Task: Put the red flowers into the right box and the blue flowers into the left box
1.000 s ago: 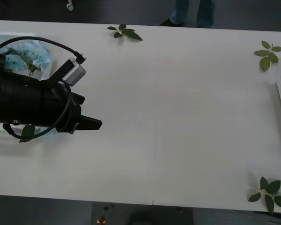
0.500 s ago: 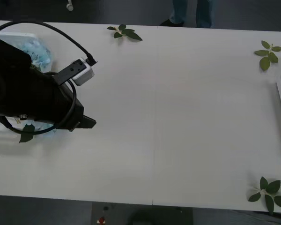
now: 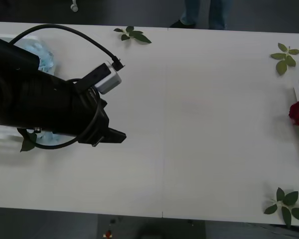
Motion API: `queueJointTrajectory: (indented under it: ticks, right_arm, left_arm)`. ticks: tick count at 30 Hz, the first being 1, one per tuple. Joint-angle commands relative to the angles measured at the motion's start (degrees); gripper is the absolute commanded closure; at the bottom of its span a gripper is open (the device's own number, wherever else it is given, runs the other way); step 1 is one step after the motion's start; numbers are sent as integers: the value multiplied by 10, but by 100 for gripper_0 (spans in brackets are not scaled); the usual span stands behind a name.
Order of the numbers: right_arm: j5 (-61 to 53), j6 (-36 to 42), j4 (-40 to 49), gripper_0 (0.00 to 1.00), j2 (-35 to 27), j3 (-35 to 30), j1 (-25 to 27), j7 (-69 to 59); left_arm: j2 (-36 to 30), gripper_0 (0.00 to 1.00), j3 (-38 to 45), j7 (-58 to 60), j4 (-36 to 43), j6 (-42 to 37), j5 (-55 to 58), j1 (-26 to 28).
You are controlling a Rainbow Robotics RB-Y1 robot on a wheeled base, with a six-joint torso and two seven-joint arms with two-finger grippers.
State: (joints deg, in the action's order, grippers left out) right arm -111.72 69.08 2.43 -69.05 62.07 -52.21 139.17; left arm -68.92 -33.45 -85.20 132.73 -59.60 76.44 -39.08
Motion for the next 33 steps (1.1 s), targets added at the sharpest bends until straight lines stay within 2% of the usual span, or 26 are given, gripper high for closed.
queueJointTrajectory:
  ticks: [1,9,14,17,21,24,27,28,30,31,33]
  right_arm:
    - [-23,29,-13,4,-4,-5,-24,15]
    - [-26,183,-12,3,-59,-4,-109,27]
    - [-27,255,14,4,-70,-1,-176,35]
    - [-56,287,37,3,-67,-1,-211,35]
    - [-72,288,95,4,-64,-1,-250,34]
    - [-91,261,232,3,-82,-1,-258,31]
    - [-104,205,420,4,-125,-1,-254,23]
    - [-104,174,498,4,-143,0,-254,21]
    - [-107,127,592,3,-167,4,-253,19]
    - [-115,77,674,4,-188,6,-250,19]
    - [-148,13,754,3,-204,6,-234,22]
  left_arm:
    - [-3,0,-1,-37,-8,6,42,4]
    - [29,0,1,-58,-17,5,61,11]
    - [57,0,2,-114,-41,-10,70,15]
    - [76,0,10,-148,-54,-47,76,16]
    - [113,0,48,-179,-62,-98,67,44]
    - [165,0,89,-188,-62,-159,27,75]
    - [216,0,114,-196,-62,-203,-16,94]
    - [232,0,117,-198,-62,-216,-34,98]
    - [246,0,121,-200,-62,-228,-51,99]
    - [256,0,124,-200,-62,-237,-65,99]
    - [260,0,124,-200,-62,-240,-75,99]
